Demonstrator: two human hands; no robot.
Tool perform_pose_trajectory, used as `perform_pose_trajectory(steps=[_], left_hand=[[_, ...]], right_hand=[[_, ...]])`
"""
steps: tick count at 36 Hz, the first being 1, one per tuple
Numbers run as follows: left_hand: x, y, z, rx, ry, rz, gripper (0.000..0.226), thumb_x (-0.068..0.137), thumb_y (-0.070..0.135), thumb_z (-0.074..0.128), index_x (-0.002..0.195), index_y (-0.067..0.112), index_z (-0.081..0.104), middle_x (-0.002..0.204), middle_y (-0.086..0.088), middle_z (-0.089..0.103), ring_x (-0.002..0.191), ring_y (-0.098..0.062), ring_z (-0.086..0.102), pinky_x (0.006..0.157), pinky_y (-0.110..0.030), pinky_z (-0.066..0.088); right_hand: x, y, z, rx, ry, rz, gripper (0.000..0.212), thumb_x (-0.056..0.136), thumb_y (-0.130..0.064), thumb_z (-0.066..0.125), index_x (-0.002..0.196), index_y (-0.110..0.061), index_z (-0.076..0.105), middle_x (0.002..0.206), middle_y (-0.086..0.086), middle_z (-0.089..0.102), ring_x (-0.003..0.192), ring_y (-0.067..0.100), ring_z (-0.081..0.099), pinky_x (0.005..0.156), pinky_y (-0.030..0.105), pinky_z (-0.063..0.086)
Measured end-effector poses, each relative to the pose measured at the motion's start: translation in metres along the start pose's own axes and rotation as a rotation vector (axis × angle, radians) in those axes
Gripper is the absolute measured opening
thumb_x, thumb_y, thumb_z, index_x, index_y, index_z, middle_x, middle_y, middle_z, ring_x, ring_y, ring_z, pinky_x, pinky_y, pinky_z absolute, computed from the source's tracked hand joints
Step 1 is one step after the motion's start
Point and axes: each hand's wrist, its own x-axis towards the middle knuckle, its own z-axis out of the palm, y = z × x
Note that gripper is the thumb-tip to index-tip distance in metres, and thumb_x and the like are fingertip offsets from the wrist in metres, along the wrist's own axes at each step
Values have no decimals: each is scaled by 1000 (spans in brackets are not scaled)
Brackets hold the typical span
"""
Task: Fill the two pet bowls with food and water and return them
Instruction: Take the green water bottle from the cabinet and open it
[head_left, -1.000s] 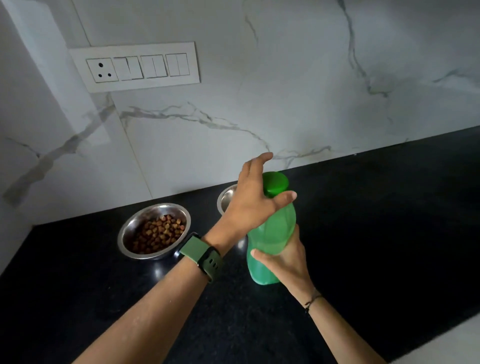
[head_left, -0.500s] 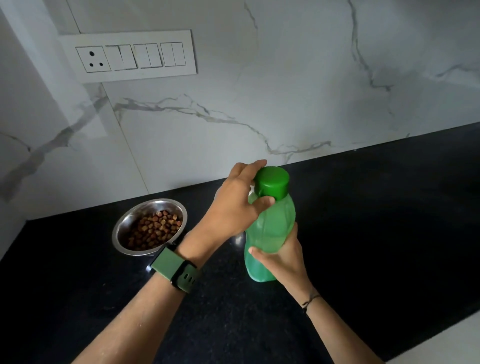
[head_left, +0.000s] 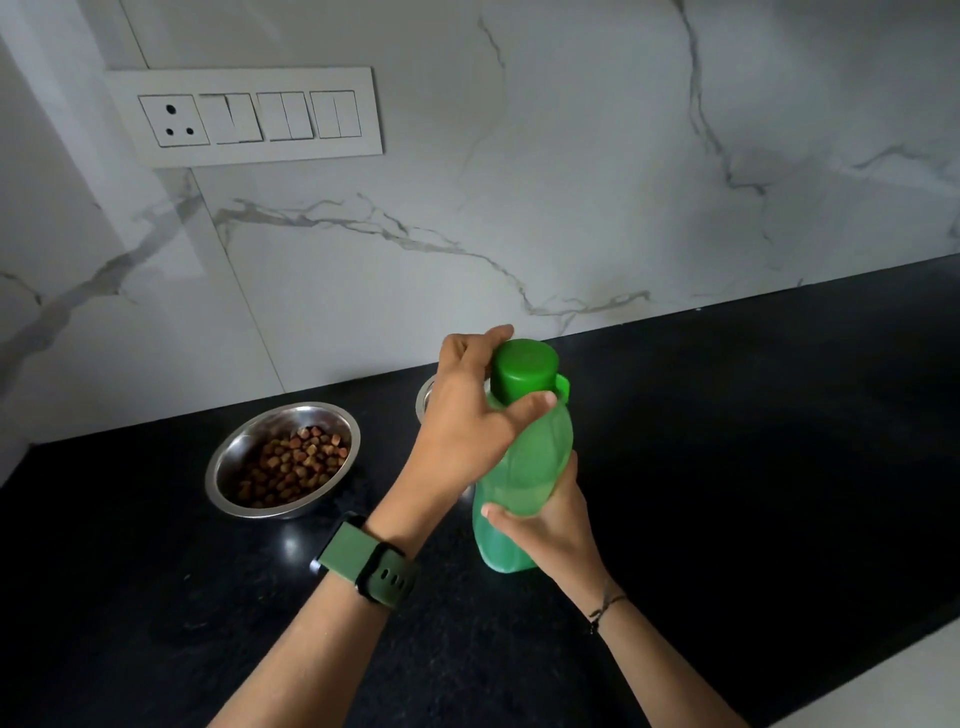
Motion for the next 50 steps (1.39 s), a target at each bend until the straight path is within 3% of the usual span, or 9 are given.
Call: perform_pose_trajectory(steps=[4,8,17,25,33,37,42,47,50], left_hand=[[5,1,17,1,160,-86,63,56,42,77,103,25,39,107,-1,47,103,-20,52,92,-39,47],[7,7,31,-15,232,-156,59,63,35,79,96,21,32,104,-4,50,96,-20,54,85,-36,47],[-7,-18,-5,-595,-155,-10,48,74,8,58,118,25,47,112,7,60,104,-1,58,84,-14,47],[4,-23,-2,-472,-126,-56,62,59,33,77,116,24,55,114,0,64,111,-18,59,100,-40,46],[3,-21,11,-387,3,-38,51,65,17,83,97,26,44,85,18,62,84,0,59,83,-26,48],[5,-14,16,-246,77,6,61,65,26,82,103,22,34,91,11,50,83,-6,53,80,-26,47],[-7,-12,19,-207,67,1,75,74,30,75,132,30,27,119,7,52,109,-5,53,97,-22,43],[-29,-14,11,-306,141,56,51,72,23,61,116,43,47,112,25,60,109,4,55,88,-12,43],[-33,-20,6,-352,194,119,36,68,25,57,103,35,59,109,10,64,108,-13,59,92,-30,48]], right_hand=[[0,0,1,-3,1,1,73,50,-36,79,108,-40,35,113,-2,59,105,8,60,89,35,53],[1,1,0,-5,6,4,71,55,-26,82,106,-44,37,112,-3,59,102,6,61,87,31,53],[1,2,1,-6,-1,5,72,46,-41,77,105,-38,37,114,-2,57,104,8,59,84,23,52],[2,3,0,-23,-2,-17,74,49,-39,79,109,-40,36,116,-3,57,106,6,58,85,22,51],[2,5,1,-18,-3,-15,78,50,-39,80,114,-37,35,117,-4,57,107,4,58,86,22,51],[2,7,0,-16,-10,9,81,50,-38,79,118,-25,37,115,-3,59,105,4,59,87,31,54],[4,9,1,-6,-5,27,77,53,-31,80,114,-40,34,115,-2,60,103,8,62,84,33,55],[7,14,5,-19,18,42,79,55,-22,84,115,-38,34,113,-3,63,102,8,64,82,37,57],[8,16,6,-7,30,33,78,54,-21,83,117,-29,37,113,0,63,103,12,64,84,40,56]])
